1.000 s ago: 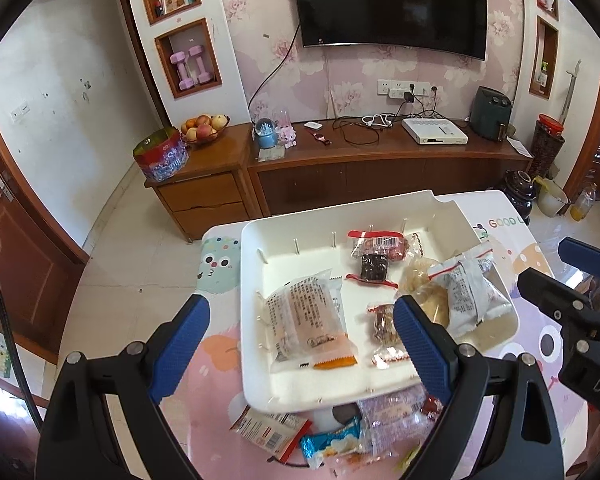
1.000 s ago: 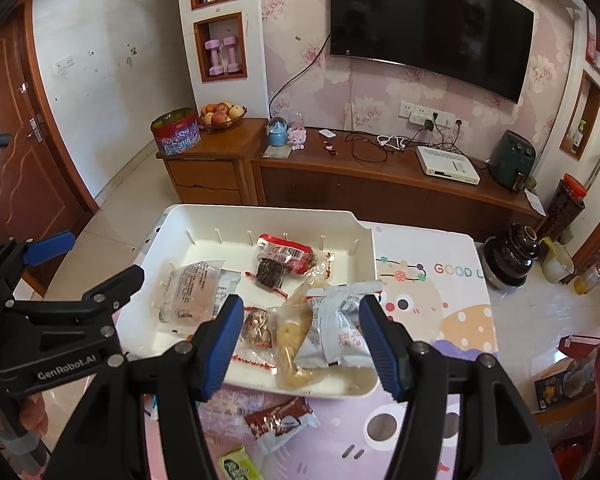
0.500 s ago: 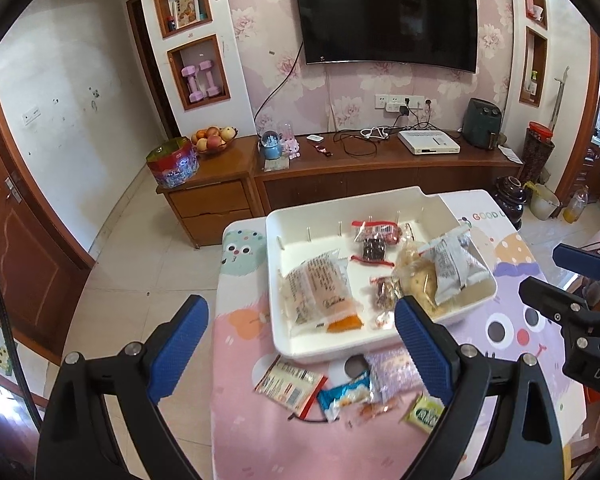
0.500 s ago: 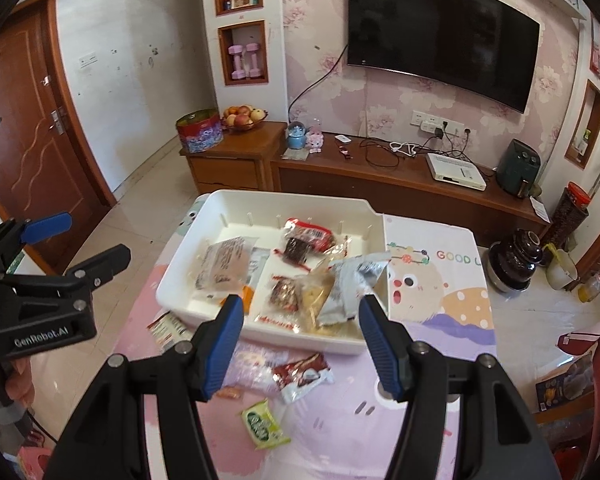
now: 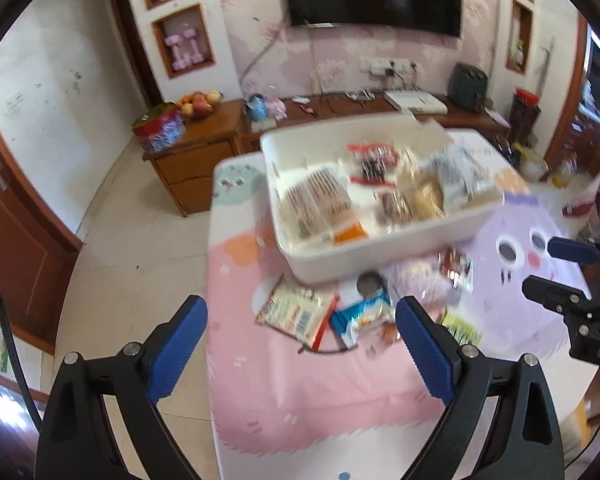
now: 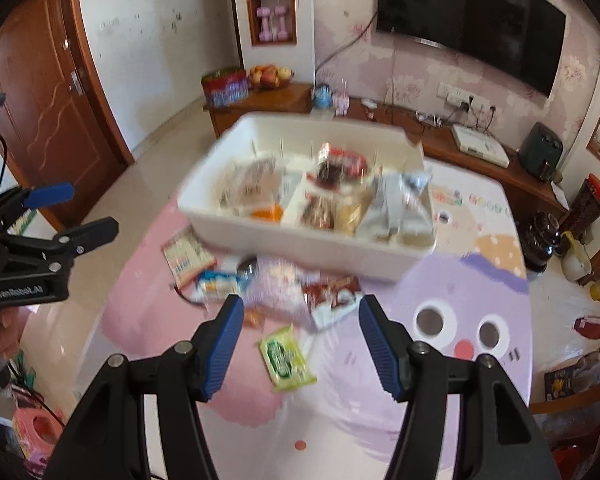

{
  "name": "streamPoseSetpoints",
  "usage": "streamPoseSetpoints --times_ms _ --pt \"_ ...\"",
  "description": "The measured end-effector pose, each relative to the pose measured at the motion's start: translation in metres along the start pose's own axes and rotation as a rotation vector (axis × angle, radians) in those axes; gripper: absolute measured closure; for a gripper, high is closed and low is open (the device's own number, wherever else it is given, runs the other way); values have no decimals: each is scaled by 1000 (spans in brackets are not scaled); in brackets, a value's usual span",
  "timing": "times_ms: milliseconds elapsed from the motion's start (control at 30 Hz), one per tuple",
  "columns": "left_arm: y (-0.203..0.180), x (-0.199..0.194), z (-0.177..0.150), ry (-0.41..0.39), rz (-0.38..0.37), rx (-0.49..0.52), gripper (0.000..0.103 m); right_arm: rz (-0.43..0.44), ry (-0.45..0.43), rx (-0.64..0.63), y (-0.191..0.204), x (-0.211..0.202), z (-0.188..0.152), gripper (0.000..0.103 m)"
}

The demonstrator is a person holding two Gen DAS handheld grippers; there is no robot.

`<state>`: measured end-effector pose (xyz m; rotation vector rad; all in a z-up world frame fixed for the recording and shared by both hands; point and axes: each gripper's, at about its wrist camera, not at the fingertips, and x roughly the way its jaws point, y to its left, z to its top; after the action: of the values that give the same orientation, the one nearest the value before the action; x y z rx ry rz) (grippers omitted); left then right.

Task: Organize snacks
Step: 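Withdraw both tools from the tray toward the remaining snacks, then grasp the green-wrapped cake with the right tool while the left tool grasps the blue-wrapped bar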

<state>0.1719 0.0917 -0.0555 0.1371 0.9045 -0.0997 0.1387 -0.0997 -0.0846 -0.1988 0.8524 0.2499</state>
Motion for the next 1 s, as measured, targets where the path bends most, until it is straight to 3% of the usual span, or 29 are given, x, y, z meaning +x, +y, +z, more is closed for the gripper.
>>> streamPoseSetpoints --times_ms 267,433,667,867,1000 --pt "-30 56 -26 37 -45 219 9 24 168 27 -4 66 -46 43" --pt "-42 99 -28 99 -62 273 14 40 233 13 0 98 -64 43" --pt "-51 143 -25 171 -94 298 23 69 262 10 3 123 -72 43" --pt "-66 160 -24 193 -112 355 32 44 209 -50 16 127 -72 44" --pt "-71 166 -22 197 -140 357 48 8 174 -101 23 127 -74 61"
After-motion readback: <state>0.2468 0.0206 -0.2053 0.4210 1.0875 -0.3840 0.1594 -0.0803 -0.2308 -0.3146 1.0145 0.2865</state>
